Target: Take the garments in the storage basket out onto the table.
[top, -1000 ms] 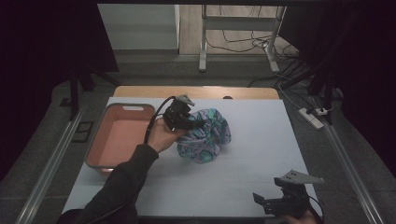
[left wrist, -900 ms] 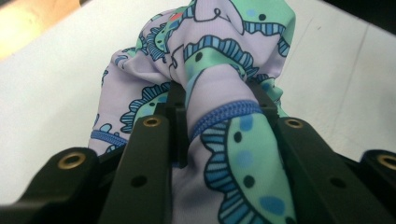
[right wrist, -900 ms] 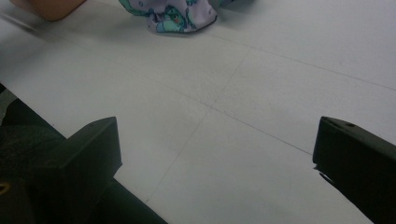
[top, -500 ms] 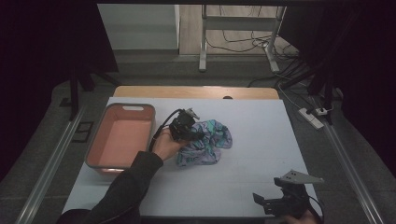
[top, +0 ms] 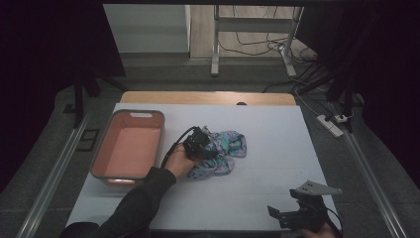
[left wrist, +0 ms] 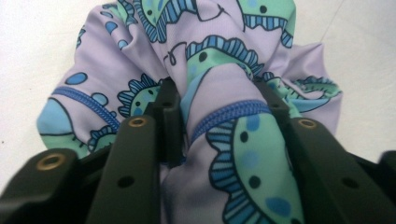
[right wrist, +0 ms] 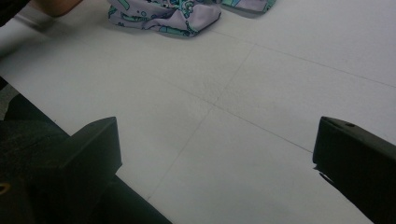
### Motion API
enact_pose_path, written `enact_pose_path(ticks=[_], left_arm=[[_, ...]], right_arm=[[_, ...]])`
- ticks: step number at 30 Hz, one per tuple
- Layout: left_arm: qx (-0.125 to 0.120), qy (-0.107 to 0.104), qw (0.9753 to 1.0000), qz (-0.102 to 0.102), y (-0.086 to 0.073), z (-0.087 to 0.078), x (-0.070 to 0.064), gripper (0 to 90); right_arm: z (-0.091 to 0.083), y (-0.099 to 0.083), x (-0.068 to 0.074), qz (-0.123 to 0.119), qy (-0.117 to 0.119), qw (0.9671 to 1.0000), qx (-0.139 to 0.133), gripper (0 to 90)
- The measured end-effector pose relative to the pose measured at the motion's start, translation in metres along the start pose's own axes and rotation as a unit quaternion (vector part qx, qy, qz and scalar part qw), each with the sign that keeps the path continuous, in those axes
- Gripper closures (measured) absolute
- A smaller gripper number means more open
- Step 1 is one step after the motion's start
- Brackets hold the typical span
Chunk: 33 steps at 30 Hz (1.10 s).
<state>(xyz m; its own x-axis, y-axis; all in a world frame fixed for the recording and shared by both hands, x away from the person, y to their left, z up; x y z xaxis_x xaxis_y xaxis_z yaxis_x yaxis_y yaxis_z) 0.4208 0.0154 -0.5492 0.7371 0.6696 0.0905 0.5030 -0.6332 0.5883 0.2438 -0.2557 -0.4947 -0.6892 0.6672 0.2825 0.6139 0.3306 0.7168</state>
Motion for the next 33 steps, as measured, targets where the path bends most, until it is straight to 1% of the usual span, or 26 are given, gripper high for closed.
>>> enact_pose_path(ticks=[1, 2, 6, 9, 13, 14, 15, 16, 17, 18, 19, 20, 21, 22, 23, 24, 25, 26, 29, 30, 31, 33], left_arm=[[0.0, 0.001, 1.0, 0.0, 0.0, 0.0, 0.0, 57.9], [0.0, 0.001, 1.0, -0.001, -0.001, 0.001, 0.0, 53.4], [0.004, 0.005, 1.0, -0.001, 0.001, -0.002, 0.0, 42.7], [0.002, 0.003, 1.0, -0.002, 0.002, -0.003, 0.0, 35.1], [-0.006, -0.001, 1.0, -0.005, 0.004, -0.007, 0.0, 21.1], [-0.011, -0.004, 0.9999, -0.005, 0.005, -0.007, 0.0, 21.1], [-0.012, -0.006, 0.9999, -0.01, 0.005, -0.008, -0.001, 15.4], [-0.005, -0.012, 0.9999, -0.008, 0.005, -0.009, -0.002, 7.9], [-0.005, -0.012, 0.9999, -0.008, 0.005, -0.009, -0.002, 5.3], [-0.008, -0.019, 0.9998, -0.004, 0.005, -0.011, -0.003, 3.6], [-0.008, -0.019, 0.9998, -0.004, 0.005, -0.011, -0.003, 3.6], [-0.013, -0.02, 0.9997, -0.01, 0.006, -0.013, -0.004, 2.7], [-0.013, -0.02, 0.9997, -0.01, 0.006, -0.013, -0.004, 1.0], [-0.019, -0.026, 0.9994, -0.016, 0.008, -0.015, -0.003, 0.0], [-0.019, -0.026, 0.9994, -0.016, 0.008, -0.015, -0.003, 0.0], [-0.027, -0.035, 0.9988, -0.019, 0.008, -0.018, -0.003, 0.0], [-0.027, -0.035, 0.9988, -0.019, 0.008, -0.018, -0.003, 0.0], [-0.029, -0.042, 0.9985, -0.021, 0.009, -0.02, -0.003, 0.0], [-0.035, -0.041, 0.9983, -0.022, 0.009, -0.023, -0.002, 0.0], [-0.04, -0.045, 0.9979, -0.025, 0.01, -0.027, -0.002, 0.0], [-0.04, -0.045, 0.9979, -0.025, 0.01, -0.027, -0.002, 0.0], [-0.05, -0.058, 0.9965, -0.034, 0.011, -0.032, -0.003, 0.0]], right_arm=[[0.0, 0.0, 0.0, 0.0, 0.0, 1.0, 0.0, 1.2], [0.0, 0.0, 0.0, -0.001, 0.0, 1.0, 0.001, 1.2], [0.0, 0.0, 0.0, -0.001, 0.0, 1.0, 0.001, 1.2], [0.0, 0.0, 0.0, 0.0, 0.0, 1.0, 0.001, 1.2], [0.0, 0.0, 0.0, 0.0, 0.0, 1.0, 0.002, 1.2], [0.0, 0.0, 0.0, 0.0, 0.0, 1.0, 0.002, 1.2], [0.0, 0.0, 0.0, -0.001, 0.0, 1.0, 0.002, 1.2], [0.0, 0.0, 0.0, -0.001, 0.0, 1.0, 0.002, 1.2], [0.0, 0.0, 0.0, -0.001, 0.0, 1.0, 0.002, 1.2], [0.0, 0.0, 0.0, -0.001, 0.0, 1.0, 0.002, 1.2], [0.0, 0.0, 0.0, -0.001, 0.0, 1.0, 0.002, 1.2], [0.0, 0.0, 0.0, -0.001, 0.0, 1.0, 0.002, 1.2], [0.0, 0.0, 0.0, -0.001, 0.0, 1.0, 0.002, 1.2], [0.0, 0.0, 0.0, -0.001, 0.0, 1.0, 0.002, 1.2], [0.0, 0.0, 0.0, -0.001, 0.0, 1.0, 0.002, 1.2], [0.0, 0.0, 0.0, -0.001, 0.0, 1.0, 0.002, 1.2], [0.0, 0.0, 0.0, -0.001, 0.0, 1.0, 0.002, 1.2], [0.0, 0.0, 0.001, -0.002, 0.0, 1.0, 0.002, 1.2], [0.0, 0.0, 0.001, -0.002, 0.0, 1.0, 0.002, 1.2], [0.0, 0.0, 0.001, -0.003, 0.001, 1.0, 0.002, 1.2], [0.0, 0.0, 0.001, -0.003, 0.001, 1.0, 0.002, 1.2], [0.0, 0.0, 0.001, -0.003, 0.0, 1.0, 0.001, 1.2]])
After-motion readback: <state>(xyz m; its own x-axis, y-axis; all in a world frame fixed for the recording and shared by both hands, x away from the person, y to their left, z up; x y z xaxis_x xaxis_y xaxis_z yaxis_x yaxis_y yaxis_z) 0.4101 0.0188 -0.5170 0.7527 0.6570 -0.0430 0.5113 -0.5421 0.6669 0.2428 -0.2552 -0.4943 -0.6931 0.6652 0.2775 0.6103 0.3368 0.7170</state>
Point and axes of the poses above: each handheld gripper's, and its own axes: z roughly forward along the jaws, y roughly out of its top, x roughly to its left, the point moved 6 cm from there along z, roughly forward along the jaws, and after that the axes turned 12 degrees about y, right-handed, at the moved point
